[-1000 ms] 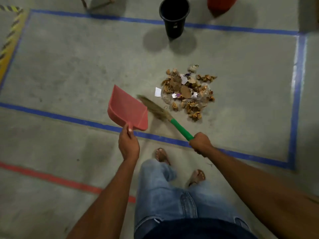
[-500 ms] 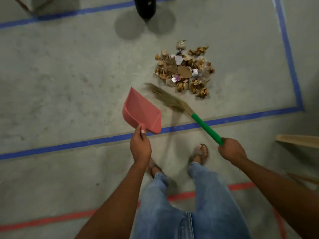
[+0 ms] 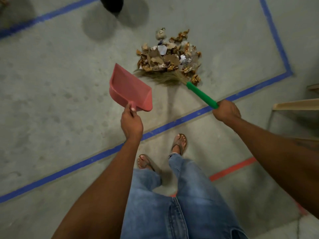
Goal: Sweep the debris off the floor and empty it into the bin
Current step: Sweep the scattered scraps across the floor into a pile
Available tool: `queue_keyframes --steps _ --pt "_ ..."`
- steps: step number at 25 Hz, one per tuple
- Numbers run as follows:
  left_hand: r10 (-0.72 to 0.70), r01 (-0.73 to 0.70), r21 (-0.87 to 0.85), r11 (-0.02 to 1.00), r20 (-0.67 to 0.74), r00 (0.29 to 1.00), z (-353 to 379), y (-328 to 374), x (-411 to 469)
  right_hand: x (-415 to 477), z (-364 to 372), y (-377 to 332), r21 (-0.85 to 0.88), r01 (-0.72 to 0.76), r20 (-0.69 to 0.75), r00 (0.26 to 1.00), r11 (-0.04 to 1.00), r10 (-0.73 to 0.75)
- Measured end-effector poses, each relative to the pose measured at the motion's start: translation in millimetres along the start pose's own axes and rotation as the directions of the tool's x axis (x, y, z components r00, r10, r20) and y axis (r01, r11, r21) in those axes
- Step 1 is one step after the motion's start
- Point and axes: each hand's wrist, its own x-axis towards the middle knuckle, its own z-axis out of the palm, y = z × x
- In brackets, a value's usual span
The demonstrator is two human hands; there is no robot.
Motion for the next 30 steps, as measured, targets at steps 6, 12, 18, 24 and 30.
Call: queue_keyframes --steps 6,12,18,24,30 --pt "0.103 -0.107 0.026 0.994 0.141 0.985 -45.9 17.7 57.8 -75.3 -17.7 -50.9 0.109 -0.022 -0.112 0.993 0.994 0.034" --pt "0.247 -0.281 0.049 0.958 0.353 0.903 -118.9 31.3 117.0 -232.0 18.6 -95.0 0.283 -0.173 -0.059 0.979 0.943 0.197" --pt "0.293 -0.363 0.124 0.924 0.381 0.877 -196.9 11.4 146.6 -372.7 95.1 -120.9 0.566 -0.297 0.021 0.938 0.769 0.346" --pt "0.302 -0.344 0.065 0.937 0.345 0.889 -235.1 -13.9 183.7 -369.3 143.9 -154.2 0.690 -0.378 -0.020 0.842 0.617 0.539" --pt "0.347 -0.416 0.102 0.904 0.394 0.851 -225.9 -17.4 220.1 -255.9 143.6 -217.9 0.641 -0.554 0.206 0.792 0.532 0.575"
